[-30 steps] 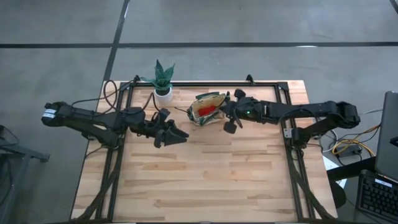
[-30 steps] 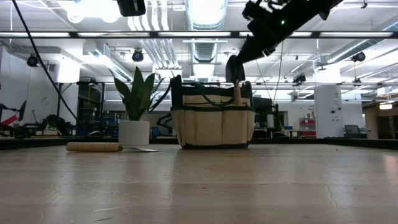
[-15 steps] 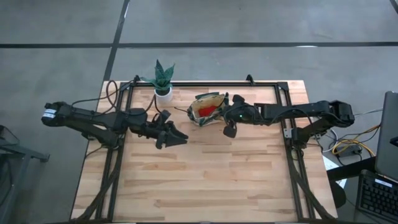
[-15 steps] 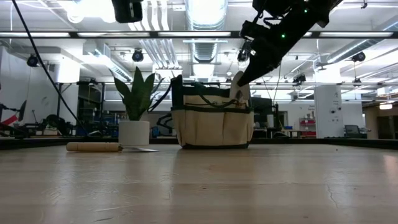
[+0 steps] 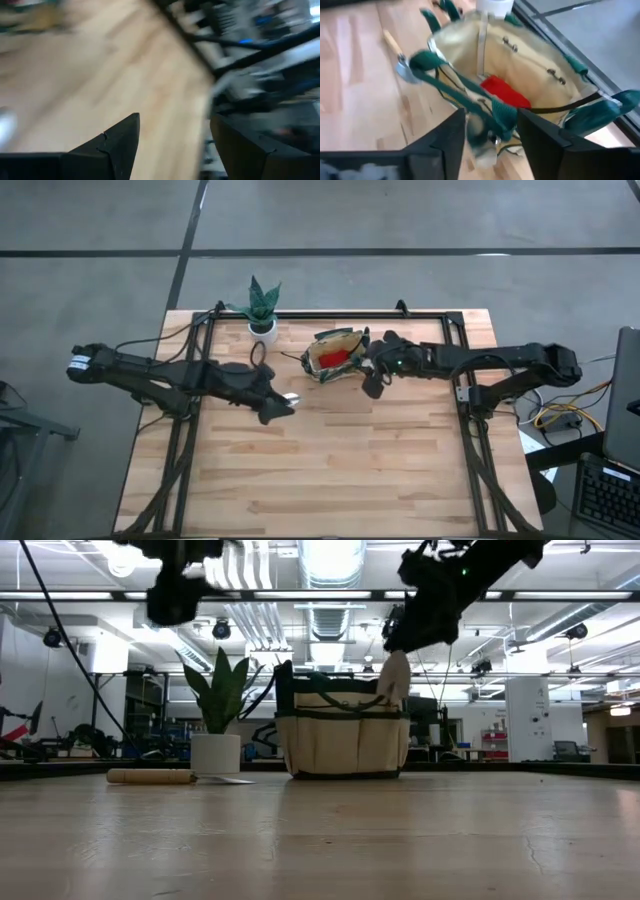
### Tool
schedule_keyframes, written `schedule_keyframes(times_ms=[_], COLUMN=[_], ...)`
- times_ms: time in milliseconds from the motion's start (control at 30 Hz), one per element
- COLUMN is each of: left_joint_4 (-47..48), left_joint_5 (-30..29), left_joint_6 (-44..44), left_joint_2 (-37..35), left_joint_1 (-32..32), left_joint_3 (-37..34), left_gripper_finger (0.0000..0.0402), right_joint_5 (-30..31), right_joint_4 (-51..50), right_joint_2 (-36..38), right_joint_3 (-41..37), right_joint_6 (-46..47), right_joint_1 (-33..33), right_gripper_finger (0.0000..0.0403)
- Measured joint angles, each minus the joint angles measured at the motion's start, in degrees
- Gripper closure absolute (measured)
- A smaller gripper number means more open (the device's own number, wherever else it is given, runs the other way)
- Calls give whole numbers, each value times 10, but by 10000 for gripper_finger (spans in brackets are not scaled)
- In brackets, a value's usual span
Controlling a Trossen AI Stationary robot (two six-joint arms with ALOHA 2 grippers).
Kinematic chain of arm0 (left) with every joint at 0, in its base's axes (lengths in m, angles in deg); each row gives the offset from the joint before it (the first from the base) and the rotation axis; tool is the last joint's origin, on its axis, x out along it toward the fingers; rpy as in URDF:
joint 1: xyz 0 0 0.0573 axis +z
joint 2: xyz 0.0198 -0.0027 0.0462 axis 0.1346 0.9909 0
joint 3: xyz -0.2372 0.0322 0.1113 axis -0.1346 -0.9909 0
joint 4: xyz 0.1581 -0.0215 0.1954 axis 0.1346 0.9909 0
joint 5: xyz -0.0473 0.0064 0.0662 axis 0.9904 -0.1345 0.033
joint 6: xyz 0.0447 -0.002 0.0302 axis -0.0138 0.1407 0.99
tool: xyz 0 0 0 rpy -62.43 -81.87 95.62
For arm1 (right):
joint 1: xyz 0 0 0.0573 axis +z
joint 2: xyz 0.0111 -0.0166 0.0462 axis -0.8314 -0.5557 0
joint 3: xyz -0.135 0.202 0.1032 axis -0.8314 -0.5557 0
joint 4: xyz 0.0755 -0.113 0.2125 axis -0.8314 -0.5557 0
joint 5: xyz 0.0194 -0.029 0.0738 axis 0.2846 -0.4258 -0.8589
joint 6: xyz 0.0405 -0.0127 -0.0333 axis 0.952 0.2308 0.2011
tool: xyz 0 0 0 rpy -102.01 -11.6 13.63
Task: Pick & Place Garden tools in Gardening bag
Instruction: Put the brown trowel into the white bag
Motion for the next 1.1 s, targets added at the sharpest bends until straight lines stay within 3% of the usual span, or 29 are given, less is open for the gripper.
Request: schedule_keyframes(times_ms=[200,333,733,1100], left_joint_4=[197,269,274,231], left_joint_5=[-119,-133,-76,-65], left_joint_6=[15,48,90,183], left_joint_2=[0,9,98,204], left_joint_1=[1,5,37,107], left_joint_3=[0,-2,-73,-103], left_gripper_finger=[156,156,156,160], right_joint_5=[0,0,0,0], right_joint_4=[-2,-3,-2,7], right_joint_2=[53,83,98,98], right_joint_3=[22,48,143,152], right_joint_6=[26,47,51,53], right_joint_1=[3,3,7,7], right_gripper_finger=[194,188,188,199])
